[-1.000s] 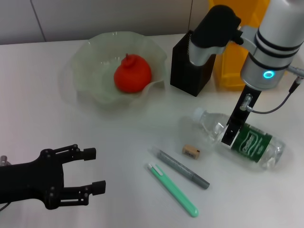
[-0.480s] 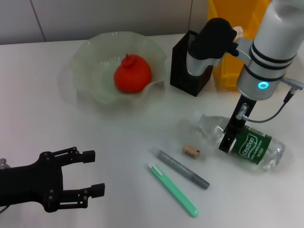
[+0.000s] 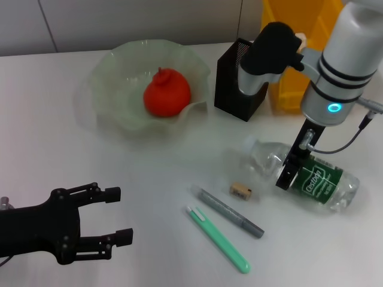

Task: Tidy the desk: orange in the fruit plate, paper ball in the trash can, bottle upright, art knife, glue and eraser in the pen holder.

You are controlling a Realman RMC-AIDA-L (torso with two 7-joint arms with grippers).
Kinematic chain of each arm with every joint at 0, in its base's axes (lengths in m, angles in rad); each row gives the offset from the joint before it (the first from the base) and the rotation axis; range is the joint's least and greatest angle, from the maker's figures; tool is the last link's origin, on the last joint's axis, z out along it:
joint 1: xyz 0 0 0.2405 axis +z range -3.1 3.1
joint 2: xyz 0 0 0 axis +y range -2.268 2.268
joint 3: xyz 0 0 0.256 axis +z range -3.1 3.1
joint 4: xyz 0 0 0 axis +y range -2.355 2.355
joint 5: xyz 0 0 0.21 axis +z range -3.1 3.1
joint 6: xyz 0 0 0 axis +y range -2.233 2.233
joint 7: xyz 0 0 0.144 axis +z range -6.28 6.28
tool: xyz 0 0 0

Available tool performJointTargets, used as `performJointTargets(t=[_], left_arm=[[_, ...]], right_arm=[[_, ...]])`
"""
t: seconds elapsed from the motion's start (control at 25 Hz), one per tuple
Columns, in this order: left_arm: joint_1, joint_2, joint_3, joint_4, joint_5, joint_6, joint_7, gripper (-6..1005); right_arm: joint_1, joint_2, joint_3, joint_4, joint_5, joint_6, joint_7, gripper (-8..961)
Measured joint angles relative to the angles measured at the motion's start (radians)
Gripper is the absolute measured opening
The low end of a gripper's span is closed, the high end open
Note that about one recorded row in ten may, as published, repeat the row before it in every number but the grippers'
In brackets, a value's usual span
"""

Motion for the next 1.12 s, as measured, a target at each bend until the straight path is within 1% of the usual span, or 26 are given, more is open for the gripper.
performJointTargets(t=[0.04,0.08,0.12,0.16,0.2,0.28,0.36,0.6,0.72,0.8,0.92,0.96,1.0,1.12], left_arm=[[0.000,0.000,0.000,0.000,0.000,-0.001,0.000,839],[-0.001,0.000,0.000,0.000,0.000,-0.002,0.000,839],[-0.001,0.000,0.000,0.000,0.000,-0.002,0.000,839],[-0.002,0.000,0.000,0.000,0.000,-0.003,0.000,839],[-0.002,0.000,0.000,0.000,0.000,-0.003,0.000,839],[-0.005,0.000,-0.002,0.000,-0.005,-0.006,0.000,839],[-0.009,0.000,-0.005,0.000,-0.006,-0.006,0.000,839],[-0.016,-0.001,-0.012,0.000,-0.004,-0.007,-0.002,839],[-0.016,-0.001,-0.012,0.000,-0.004,-0.007,-0.002,838],[-0.012,-0.005,-0.025,-0.002,-0.003,-0.012,-0.001,838],[-0.011,-0.008,-0.034,-0.006,-0.003,-0.019,-0.001,838],[-0.016,-0.010,-0.051,-0.015,-0.003,-0.026,0.000,838],[-0.021,-0.011,-0.061,-0.019,-0.003,-0.027,0.000,838],[-0.032,-0.012,-0.076,-0.025,-0.004,-0.032,0.000,838]], right_arm=[[-0.014,-0.001,0.003,-0.027,0.004,-0.009,-0.004,813],[-0.014,-0.001,0.003,-0.027,0.004,-0.009,-0.004,812],[-0.027,-0.002,0.006,-0.056,0.014,-0.020,-0.010,812],[-0.056,-0.005,0.012,-0.112,0.043,-0.040,-0.020,812],[-0.056,-0.005,0.012,-0.112,0.043,-0.040,-0.020,811],[-0.087,-0.009,0.019,-0.167,0.070,-0.058,-0.029,811],[-0.101,-0.010,0.023,-0.182,0.074,-0.067,-0.035,810],[-0.104,-0.007,0.014,-0.172,0.071,-0.068,-0.037,806],[-0.125,-0.005,0.021,-0.219,0.076,-0.076,-0.038,795],[-0.155,-0.004,0.024,-0.288,0.084,-0.089,-0.040,791],[-0.218,-0.006,0.024,-0.421,0.138,-0.114,-0.047,788],[-0.268,-0.007,0.024,-0.516,0.175,-0.123,-0.057,787],[-0.268,-0.007,0.024,-0.516,0.175,-0.123,-0.057,787],[-0.333,-0.003,0.025,-0.620,0.191,-0.125,-0.078,787]])
